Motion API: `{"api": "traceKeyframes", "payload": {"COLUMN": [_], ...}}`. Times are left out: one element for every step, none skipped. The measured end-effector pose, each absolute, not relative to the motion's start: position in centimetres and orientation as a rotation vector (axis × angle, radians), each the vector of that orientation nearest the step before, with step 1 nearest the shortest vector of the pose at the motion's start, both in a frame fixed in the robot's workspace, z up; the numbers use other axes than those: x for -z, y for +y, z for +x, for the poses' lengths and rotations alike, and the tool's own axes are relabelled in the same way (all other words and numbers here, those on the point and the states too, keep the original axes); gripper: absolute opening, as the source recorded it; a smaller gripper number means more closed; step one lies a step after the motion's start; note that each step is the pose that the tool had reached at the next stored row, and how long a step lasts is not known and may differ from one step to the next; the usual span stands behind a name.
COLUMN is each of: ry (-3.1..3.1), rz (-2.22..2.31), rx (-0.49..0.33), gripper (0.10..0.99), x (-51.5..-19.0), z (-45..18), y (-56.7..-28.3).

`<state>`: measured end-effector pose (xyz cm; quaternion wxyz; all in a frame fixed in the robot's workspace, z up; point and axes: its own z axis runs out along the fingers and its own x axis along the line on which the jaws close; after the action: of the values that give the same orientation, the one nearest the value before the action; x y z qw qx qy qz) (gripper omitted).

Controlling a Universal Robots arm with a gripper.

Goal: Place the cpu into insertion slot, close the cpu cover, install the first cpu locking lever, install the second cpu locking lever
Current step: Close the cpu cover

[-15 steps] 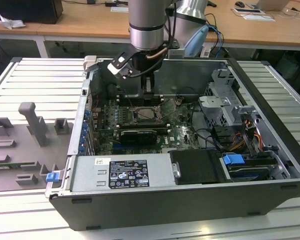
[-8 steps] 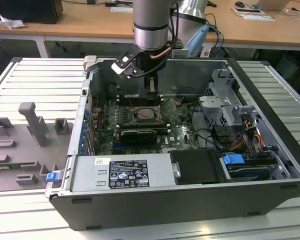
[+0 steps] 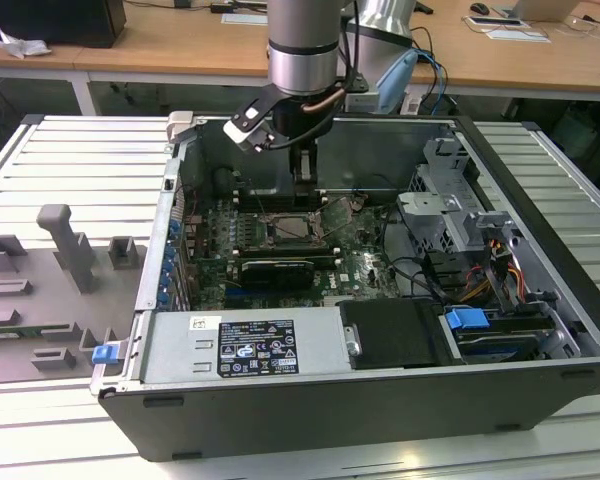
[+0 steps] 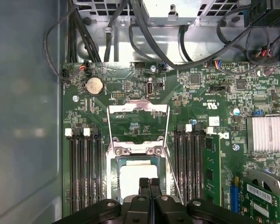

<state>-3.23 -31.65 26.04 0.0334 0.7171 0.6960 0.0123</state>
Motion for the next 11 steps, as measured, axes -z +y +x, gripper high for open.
{"api": "traceKeyframes", "payload": {"ry": [2.141,2.141,2.141,2.141,2.141,2.141,2.141,2.141,2.141,2.141,2.141], "rz": [2.206,2.206,2.206,2.207,2.206,2.206,2.206,2.206,2.206,2.206,2.206], "rx": [-0.037,-0.037,-0.037,-0.037,-0.036,-0.036,-0.036,-0.036,-0.036,-0.036,-0.036], "gripper": [0.106,0.106,0.106,0.106,0.106,0.106,0.106,0.106,0.106,0.106,0.106], "x": [-26.05,-26.05,-26.05,-26.05,-26.06,-26.14,-26.22,-26.32,-26.41,-26.46,-26.48], "z": [-3.13,-2.96,-2.84,-2.76,-2.73,-2.7,-2.69,-2.66,-2.64,-2.6,-2.51], "y": [-31.65,-31.65,-31.65,-31.65,-31.65,-31.65,-31.65,-31.65,-31.65,-31.65,-31.64]}}
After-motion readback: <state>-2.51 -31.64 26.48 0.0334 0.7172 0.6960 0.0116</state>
